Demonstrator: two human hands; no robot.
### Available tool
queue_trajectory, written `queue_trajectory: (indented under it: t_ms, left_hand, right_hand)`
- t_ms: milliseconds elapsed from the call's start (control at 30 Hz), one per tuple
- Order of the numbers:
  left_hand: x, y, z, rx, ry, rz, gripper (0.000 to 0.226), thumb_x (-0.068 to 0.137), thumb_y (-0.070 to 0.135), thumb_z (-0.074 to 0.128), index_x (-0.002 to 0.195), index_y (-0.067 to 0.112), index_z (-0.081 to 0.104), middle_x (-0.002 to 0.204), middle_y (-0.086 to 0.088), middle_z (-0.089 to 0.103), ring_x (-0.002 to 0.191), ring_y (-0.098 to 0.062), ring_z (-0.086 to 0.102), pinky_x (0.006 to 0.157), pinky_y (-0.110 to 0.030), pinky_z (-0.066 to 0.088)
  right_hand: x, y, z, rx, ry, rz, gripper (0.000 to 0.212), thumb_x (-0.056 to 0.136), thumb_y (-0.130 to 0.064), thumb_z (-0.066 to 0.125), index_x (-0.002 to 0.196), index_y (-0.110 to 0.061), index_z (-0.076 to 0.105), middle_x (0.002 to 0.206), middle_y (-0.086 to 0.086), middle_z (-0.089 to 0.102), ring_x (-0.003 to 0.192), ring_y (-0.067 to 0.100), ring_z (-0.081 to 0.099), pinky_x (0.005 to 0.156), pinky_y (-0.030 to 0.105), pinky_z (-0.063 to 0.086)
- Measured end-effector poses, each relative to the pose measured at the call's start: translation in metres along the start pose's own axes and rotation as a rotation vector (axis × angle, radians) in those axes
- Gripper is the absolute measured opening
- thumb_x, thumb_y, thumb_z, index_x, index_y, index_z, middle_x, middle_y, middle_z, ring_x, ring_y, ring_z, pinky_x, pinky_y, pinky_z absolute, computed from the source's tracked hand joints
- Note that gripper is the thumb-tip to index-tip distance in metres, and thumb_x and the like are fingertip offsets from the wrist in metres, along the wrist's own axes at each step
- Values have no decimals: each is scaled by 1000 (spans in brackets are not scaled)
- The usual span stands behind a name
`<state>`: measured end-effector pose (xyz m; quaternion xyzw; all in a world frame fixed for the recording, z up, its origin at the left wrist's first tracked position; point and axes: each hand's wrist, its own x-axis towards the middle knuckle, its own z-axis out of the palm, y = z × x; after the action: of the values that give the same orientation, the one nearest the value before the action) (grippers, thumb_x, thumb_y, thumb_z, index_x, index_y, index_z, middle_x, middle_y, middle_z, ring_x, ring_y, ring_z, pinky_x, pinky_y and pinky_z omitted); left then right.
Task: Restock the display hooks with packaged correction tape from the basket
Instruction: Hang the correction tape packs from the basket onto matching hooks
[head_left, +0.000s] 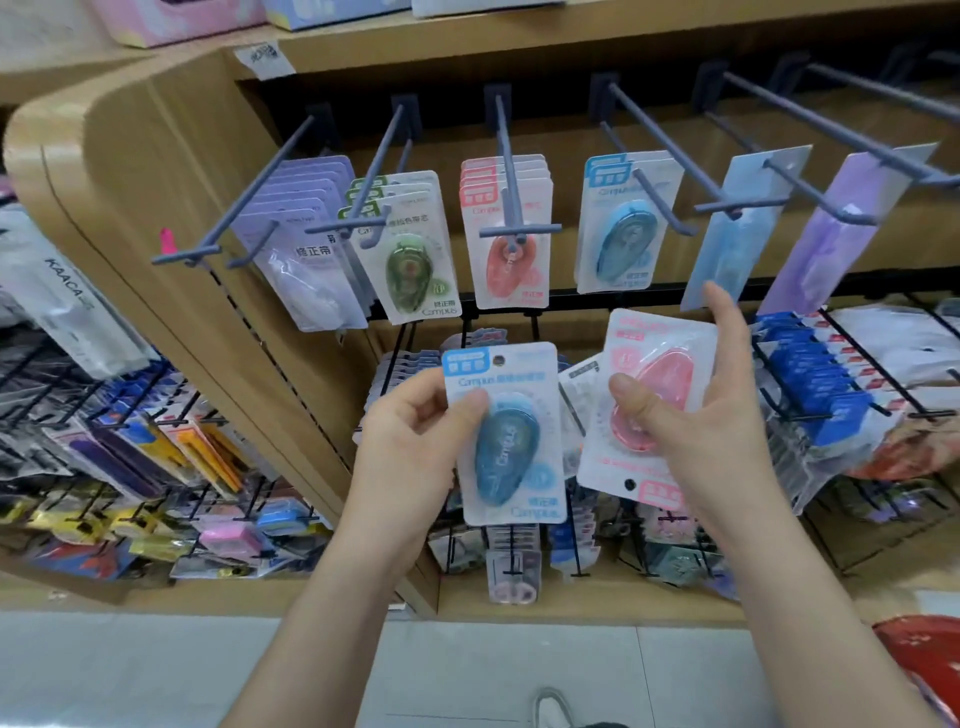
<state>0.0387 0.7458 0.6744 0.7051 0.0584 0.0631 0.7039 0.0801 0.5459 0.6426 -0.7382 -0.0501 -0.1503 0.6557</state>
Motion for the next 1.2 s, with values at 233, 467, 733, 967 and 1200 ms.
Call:
queue_trajectory:
  t_ms: [233, 467, 733, 967, 1200]
  left_hand:
    - [29, 16, 63, -141, -59, 151, 21, 98, 1, 52, 100, 18, 64, 86, 6, 77, 81, -9, 71, 70, -28, 59]
    - [42, 24, 104, -214, -155, 190, 22, 98, -1, 51, 105, 16, 62, 85, 4, 76, 81, -12, 72, 70, -29, 59]
    - [63, 42, 118, -159, -103, 246, 7, 87, 11, 72, 86, 17, 73, 78, 2, 74, 76, -13, 69, 71, -32, 57]
    - [71, 44, 124, -140, -74, 238, 12, 94, 12, 65, 85, 16, 72, 83, -3, 76, 80, -17, 71, 73, -38, 59]
    - [54, 21, 96, -49, -149, 252, 36, 90, 4, 67, 113, 29, 53, 93, 2, 75, 85, -13, 73, 68, -26, 58]
  right_hand:
    - [8, -8, -29, -47, -128, -57, 8, 84, -28, 66, 84, -33, 73, 80, -25, 71, 75, -9, 61, 71, 6, 44]
    - [17, -10, -51, -93, -160, -9, 13, 84, -21, 71, 74, -29, 69, 68, -28, 67, 69, -13, 59, 69, 3, 40]
    - [22, -11, -57, -97, -150, -39, 13, 90, -20, 68, 79, -22, 74, 75, -16, 71, 73, -5, 61, 71, 9, 43]
    - [30, -19, -58, -115, -156, -18, 15, 90, -24, 68, 77, -27, 74, 74, -15, 71, 72, -5, 61, 70, 8, 44]
    - [42, -13, -52, -116, -129, 19, 13, 91, -22, 69, 79, -22, 75, 77, -10, 73, 72, -3, 60, 71, 10, 45]
